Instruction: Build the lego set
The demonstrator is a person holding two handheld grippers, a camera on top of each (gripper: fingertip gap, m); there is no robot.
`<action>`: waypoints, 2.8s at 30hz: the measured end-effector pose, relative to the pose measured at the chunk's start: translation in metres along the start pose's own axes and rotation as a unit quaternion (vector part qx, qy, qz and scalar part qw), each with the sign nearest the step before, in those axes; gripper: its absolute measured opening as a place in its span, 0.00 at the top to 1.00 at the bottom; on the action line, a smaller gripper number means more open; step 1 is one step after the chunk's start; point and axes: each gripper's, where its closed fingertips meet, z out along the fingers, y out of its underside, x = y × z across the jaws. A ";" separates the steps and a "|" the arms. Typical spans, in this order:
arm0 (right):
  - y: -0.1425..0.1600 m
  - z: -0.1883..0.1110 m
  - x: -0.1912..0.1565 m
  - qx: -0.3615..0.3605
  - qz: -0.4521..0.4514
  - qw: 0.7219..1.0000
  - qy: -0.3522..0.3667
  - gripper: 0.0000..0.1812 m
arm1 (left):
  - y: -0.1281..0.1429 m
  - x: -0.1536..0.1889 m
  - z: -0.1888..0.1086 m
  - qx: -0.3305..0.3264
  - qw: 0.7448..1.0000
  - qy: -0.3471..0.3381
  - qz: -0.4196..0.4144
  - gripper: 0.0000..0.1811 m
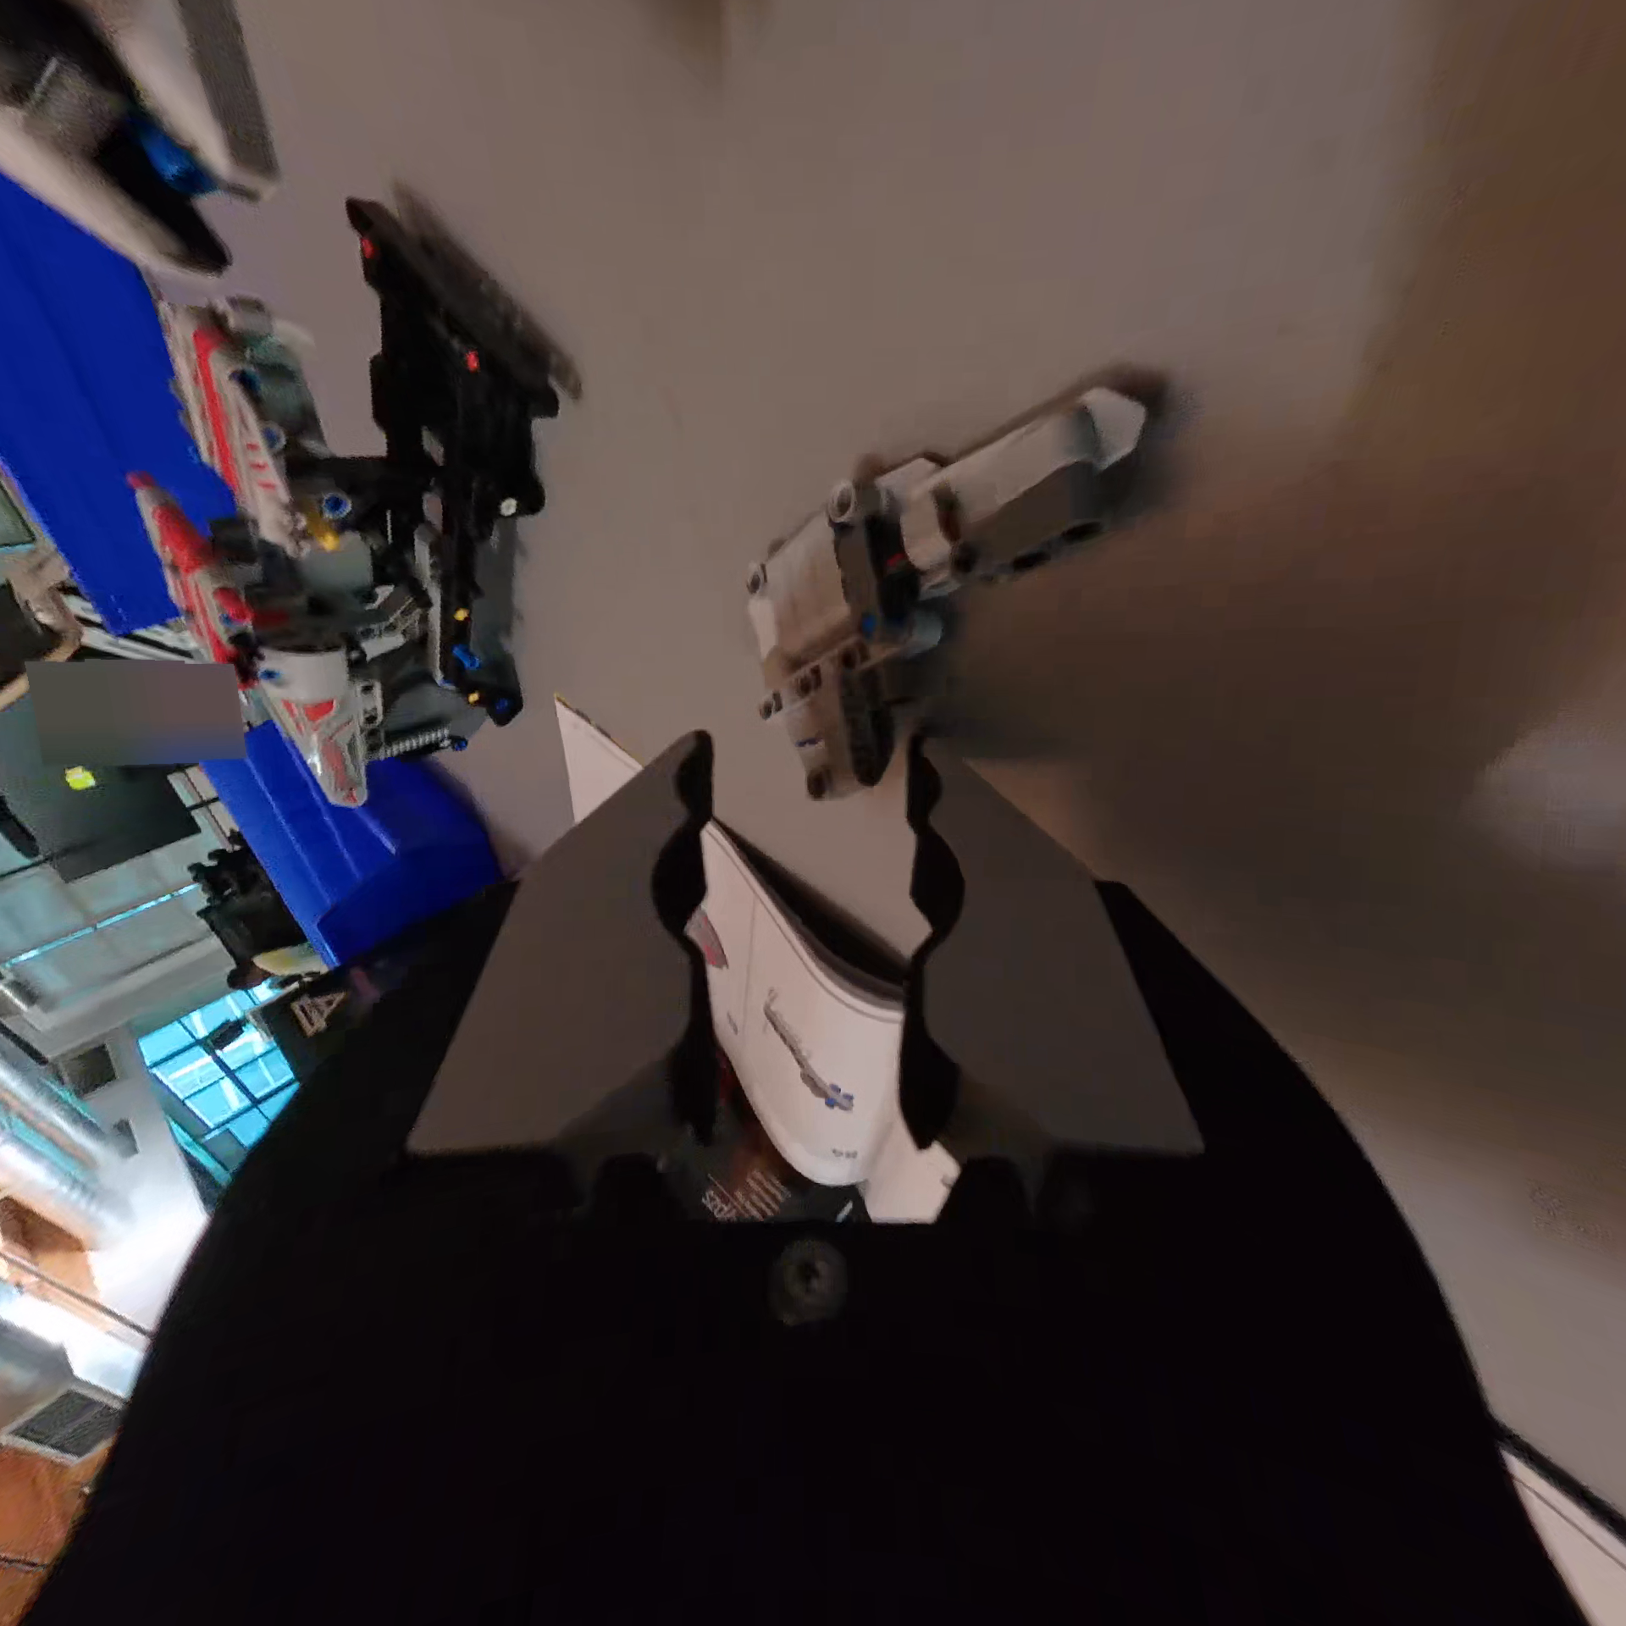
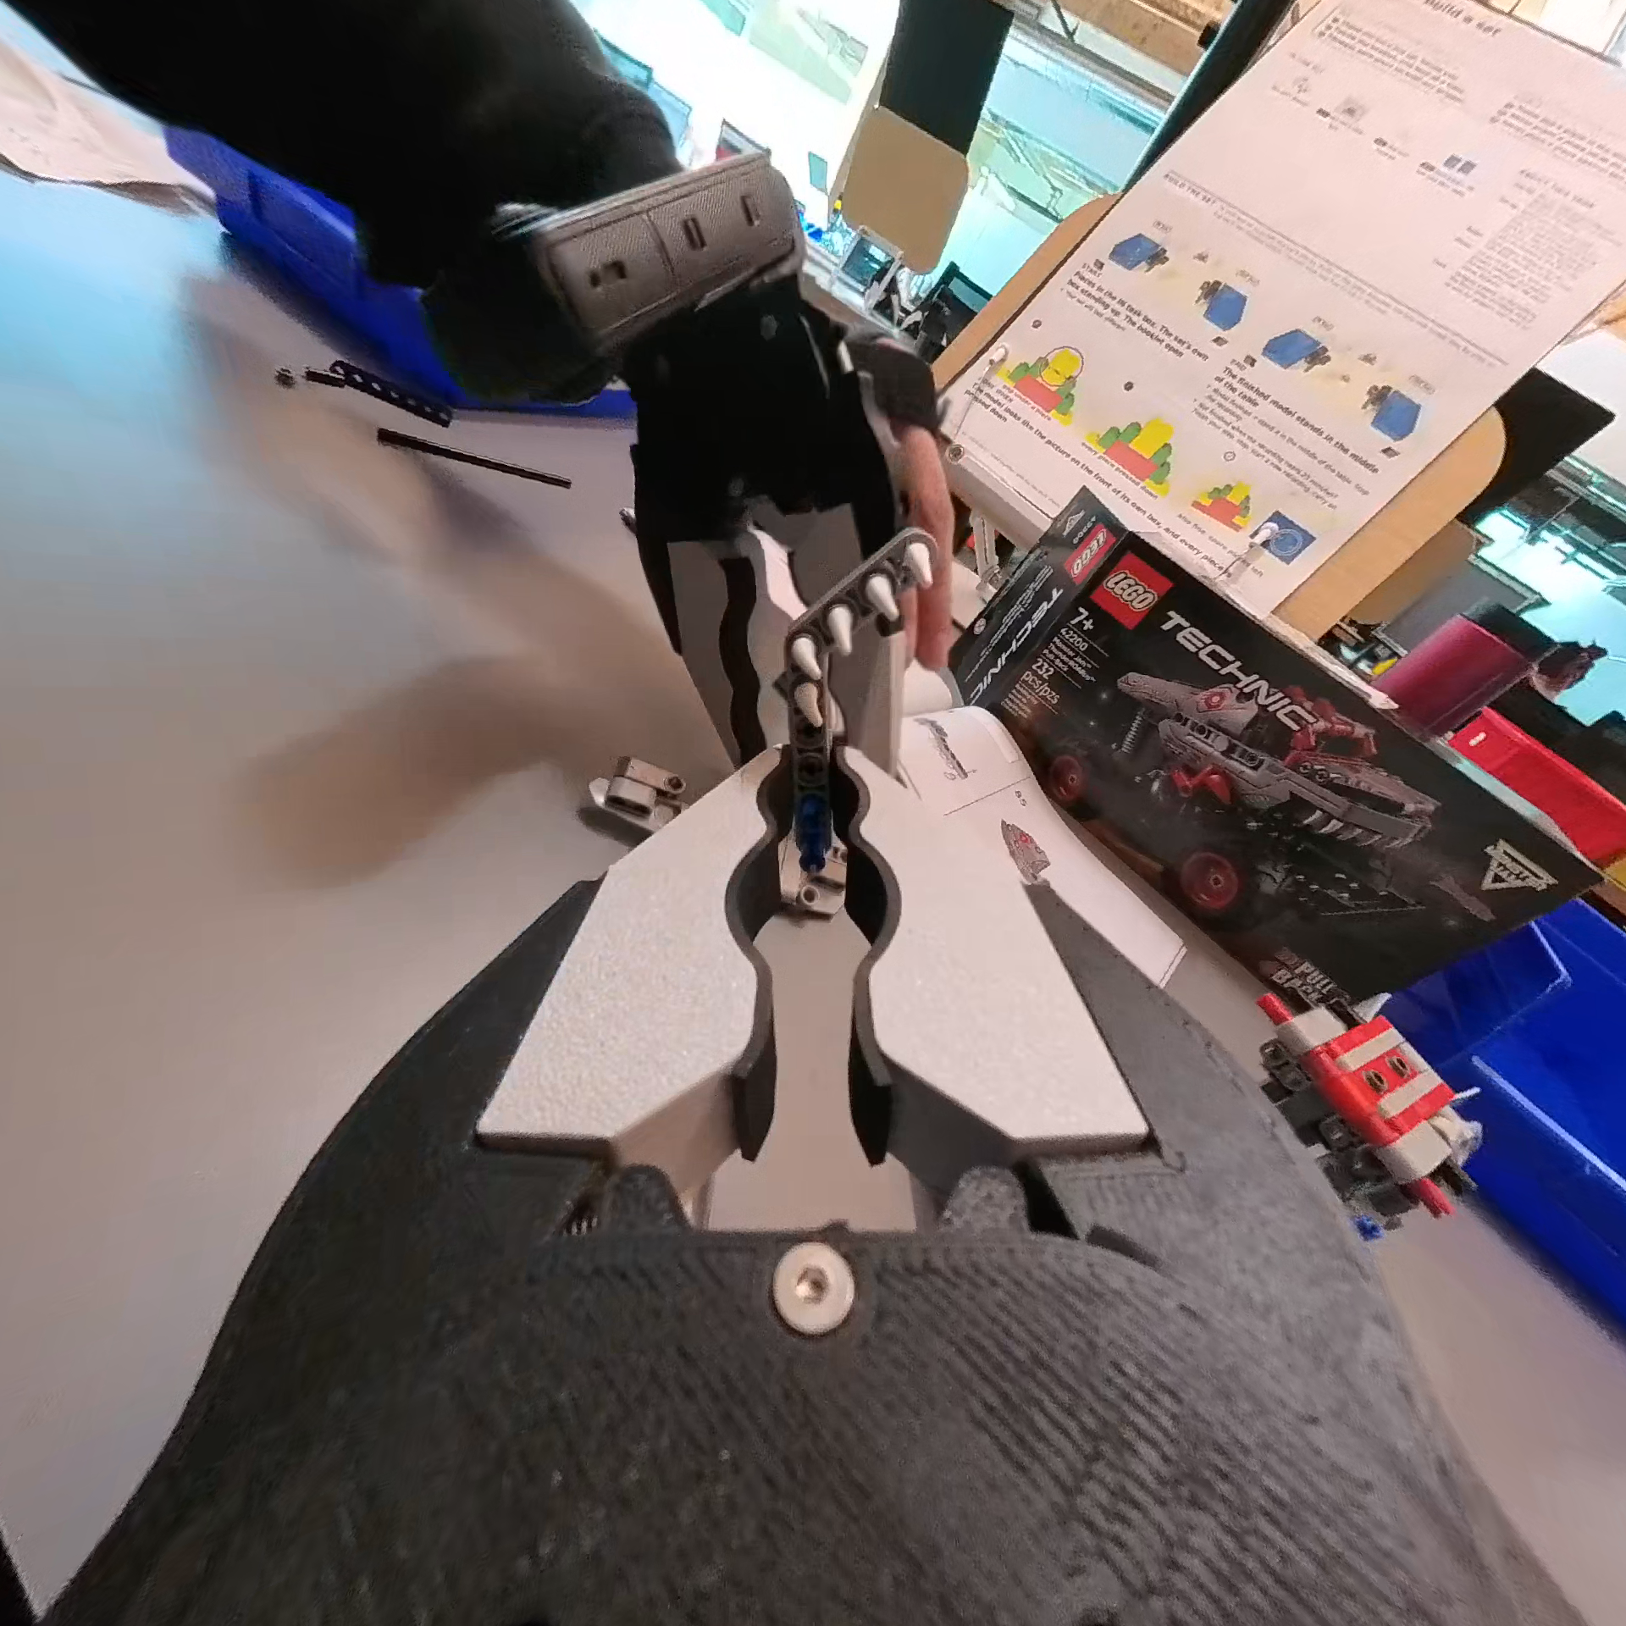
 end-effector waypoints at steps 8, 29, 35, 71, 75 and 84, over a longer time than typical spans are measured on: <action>0.006 0.003 0.011 0.008 -0.007 1.000 -0.004 0.97 | -0.002 0.017 -0.006 -0.041 0.996 0.063 -0.049 0.92; -0.008 0.009 0.009 0.052 0.202 0.975 -0.080 0.97 | -0.069 0.092 -0.118 0.039 0.466 0.725 -0.505 0.93; -0.004 0.015 -0.002 0.021 0.206 0.972 -0.114 0.97 | -0.056 0.089 -0.084 0.021 0.478 0.665 -0.574 0.90; -0.051 0.026 0.031 0.253 0.599 0.747 -0.138 0.97 | -0.066 -0.071 -0.089 0.419 0.480 -0.038 -0.770 0.88; -0.048 0.028 0.039 0.265 0.615 0.735 -0.110 0.97 | -0.048 -0.084 -0.099 0.469 0.370 -0.123 -0.793 0.94; -0.044 0.039 0.038 0.273 0.653 0.699 -0.101 0.97 | -0.052 -0.072 -0.084 0.422 0.372 -0.146 -0.814 0.91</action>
